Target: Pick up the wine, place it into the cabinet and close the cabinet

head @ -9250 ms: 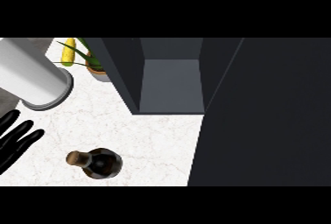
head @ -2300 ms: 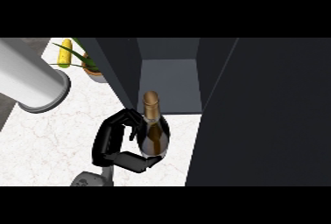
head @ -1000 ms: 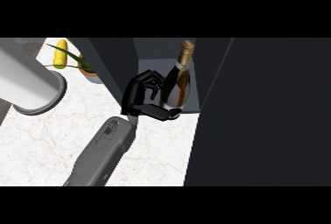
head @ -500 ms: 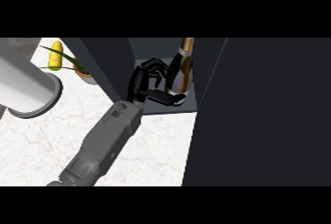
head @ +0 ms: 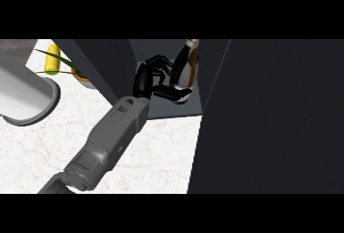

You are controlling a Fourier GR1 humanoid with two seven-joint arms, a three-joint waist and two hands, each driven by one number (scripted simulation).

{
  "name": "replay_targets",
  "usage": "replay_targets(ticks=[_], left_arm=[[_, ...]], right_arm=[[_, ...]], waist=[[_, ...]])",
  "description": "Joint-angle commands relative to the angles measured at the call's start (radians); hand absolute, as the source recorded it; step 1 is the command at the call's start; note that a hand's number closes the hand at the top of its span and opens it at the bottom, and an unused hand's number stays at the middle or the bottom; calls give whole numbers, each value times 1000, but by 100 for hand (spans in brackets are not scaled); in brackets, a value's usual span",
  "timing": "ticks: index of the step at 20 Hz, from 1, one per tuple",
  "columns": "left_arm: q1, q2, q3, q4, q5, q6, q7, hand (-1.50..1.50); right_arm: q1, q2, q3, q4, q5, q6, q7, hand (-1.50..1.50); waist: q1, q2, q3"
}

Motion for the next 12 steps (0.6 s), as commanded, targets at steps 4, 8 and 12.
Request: replay_targets(ticks=[4, 8, 12], left_arm=[[-93, 0, 69, 120, 43, -3, -5, 150], [-96, 0, 77, 161, 39, 23, -47, 150], [-105, 25, 103, 198, 44, 30, -81, 150]], right_arm=[[55, -24, -31, -126, -89, 33, 25, -150], [98, -16, 15, -151, -68, 28, -6, -150], [113, -14, 13, -117, -78, 44, -59, -150]], waist=[[-6, 9, 1], [-33, 9, 1], [-27, 14, 1]])
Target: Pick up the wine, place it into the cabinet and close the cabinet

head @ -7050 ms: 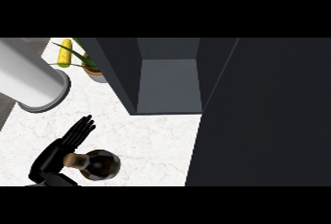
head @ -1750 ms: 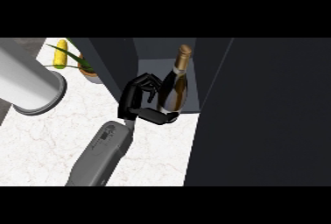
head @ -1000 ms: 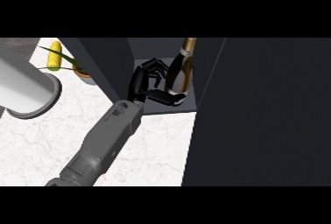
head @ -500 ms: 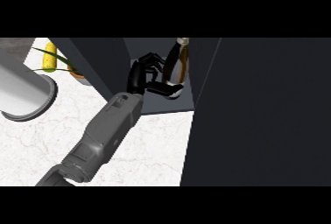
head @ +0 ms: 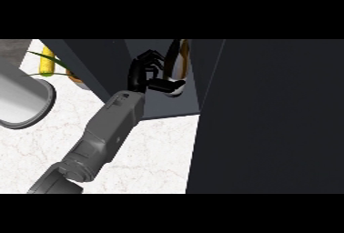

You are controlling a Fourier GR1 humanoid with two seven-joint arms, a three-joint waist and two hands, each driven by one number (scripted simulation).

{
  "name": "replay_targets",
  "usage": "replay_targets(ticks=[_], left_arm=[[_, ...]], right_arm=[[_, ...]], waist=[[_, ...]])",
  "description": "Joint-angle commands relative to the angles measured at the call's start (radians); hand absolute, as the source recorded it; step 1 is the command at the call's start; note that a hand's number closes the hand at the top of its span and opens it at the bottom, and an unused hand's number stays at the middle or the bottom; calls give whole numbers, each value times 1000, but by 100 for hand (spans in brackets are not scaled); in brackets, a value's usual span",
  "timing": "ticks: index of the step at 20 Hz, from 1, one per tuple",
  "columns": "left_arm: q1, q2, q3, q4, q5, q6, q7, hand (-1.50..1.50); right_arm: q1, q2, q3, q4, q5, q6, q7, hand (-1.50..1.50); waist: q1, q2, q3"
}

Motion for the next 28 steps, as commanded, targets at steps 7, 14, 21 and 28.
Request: replay_targets(ticks=[7, 14, 21, 28], left_arm=[[-58, 34, -12, 92, -52, 86, -65, -150], [-93, 68, -17, 137, -72, 131, -54, -150], [-126, 81, 14, 105, -46, 14, -67, -150], [-134, 25, 88, 58, 21, -80, -134, 150]], right_arm=[[44, -9, 21, -133, -57, 32, 15, -150], [58, -20, 20, -120, -54, 48, -8, -150], [78, -23, 30, -120, -53, 64, -49, -150], [98, -40, 19, -147, -48, 54, -29, -150]], waist=[[-9, 8, -1], [-20, 12, -1], [-18, 9, -2], [-4, 3, -2]])
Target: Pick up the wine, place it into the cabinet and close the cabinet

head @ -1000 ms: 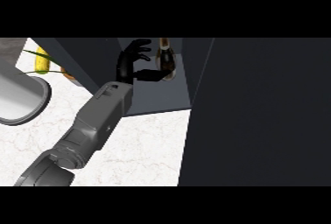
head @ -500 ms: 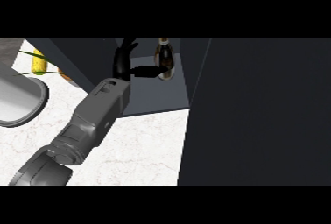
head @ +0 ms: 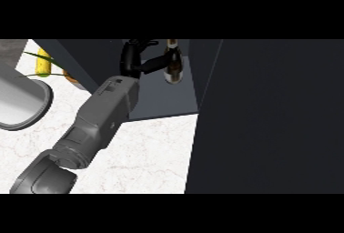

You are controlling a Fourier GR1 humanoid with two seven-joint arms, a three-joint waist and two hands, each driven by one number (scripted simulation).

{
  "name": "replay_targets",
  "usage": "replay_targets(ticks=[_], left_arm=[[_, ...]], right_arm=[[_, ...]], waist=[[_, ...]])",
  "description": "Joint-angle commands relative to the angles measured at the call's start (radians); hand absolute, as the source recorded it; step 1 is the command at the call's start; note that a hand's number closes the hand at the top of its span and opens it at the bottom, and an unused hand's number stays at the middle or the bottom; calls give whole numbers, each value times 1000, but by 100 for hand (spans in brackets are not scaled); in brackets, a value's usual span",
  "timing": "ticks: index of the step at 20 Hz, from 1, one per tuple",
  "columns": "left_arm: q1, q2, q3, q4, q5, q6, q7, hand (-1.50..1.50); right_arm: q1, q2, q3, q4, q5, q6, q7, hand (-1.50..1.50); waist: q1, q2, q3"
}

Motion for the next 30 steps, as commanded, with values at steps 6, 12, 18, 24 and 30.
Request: replay_targets(ticks=[6, 12, 18, 24, 30], left_arm=[[-13, -11, 36, -34, 27, -205, -38, -150], [-48, -63, 49, -50, 33, -198, 11, -150], [-11, -65, 32, -95, 25, -202, 23, -150], [69, -65, -15, -199, 81, -242, 40, -150], [202, -65, -87, -357, 139, -307, 64, -150]], right_arm=[[56, -37, -25, -168, -47, -8, 73, -150], [53, -30, -27, -195, -21, -38, 127, -150], [140, -80, -49, -230, -22, -34, 95, -150], [157, -94, -58, -255, -28, -40, 86, -150], [134, -89, -81, -231, -54, -47, 113, -150]], waist=[[40, -13, 2], [74, -25, 2], [86, -37, 3], [86, -47, 3], [109, -51, 3]])
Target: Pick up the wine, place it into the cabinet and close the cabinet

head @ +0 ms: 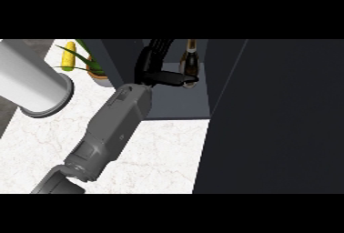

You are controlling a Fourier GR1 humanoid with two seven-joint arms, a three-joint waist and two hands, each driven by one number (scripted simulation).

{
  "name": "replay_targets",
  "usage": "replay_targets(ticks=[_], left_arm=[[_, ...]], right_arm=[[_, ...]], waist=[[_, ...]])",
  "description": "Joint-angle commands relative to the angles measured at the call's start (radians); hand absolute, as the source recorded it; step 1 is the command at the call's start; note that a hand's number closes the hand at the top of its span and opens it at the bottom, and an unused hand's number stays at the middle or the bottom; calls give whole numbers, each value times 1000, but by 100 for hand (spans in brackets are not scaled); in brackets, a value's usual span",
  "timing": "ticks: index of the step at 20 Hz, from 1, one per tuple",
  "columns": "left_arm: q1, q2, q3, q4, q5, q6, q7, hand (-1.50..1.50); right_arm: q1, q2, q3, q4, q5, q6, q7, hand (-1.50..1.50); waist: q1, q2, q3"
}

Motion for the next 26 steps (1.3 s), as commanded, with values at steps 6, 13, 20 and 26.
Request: replay_targets(ticks=[6, 13, 20, 26], left_arm=[[272, 0, -170, -303, 83, 18, 52, -150], [511, 8, -254, -552, 48, 53, 82, -150], [778, 92, -315, -881, 44, 72, 127, -150], [900, 125, -313, -1013, 70, 64, 157, -150]], right_arm=[[17, -12, -3, -178, -21, -24, 111, -150], [85, -46, -7, -232, -20, -29, 90, -150], [85, -45, 15, -196, 6, -36, 50, -150], [69, -116, -6, -244, 6, -8, 104, -150]], waist=[[28, -6, 0], [36, -12, 0], [34, -3, 1], [20, 5, 0]])
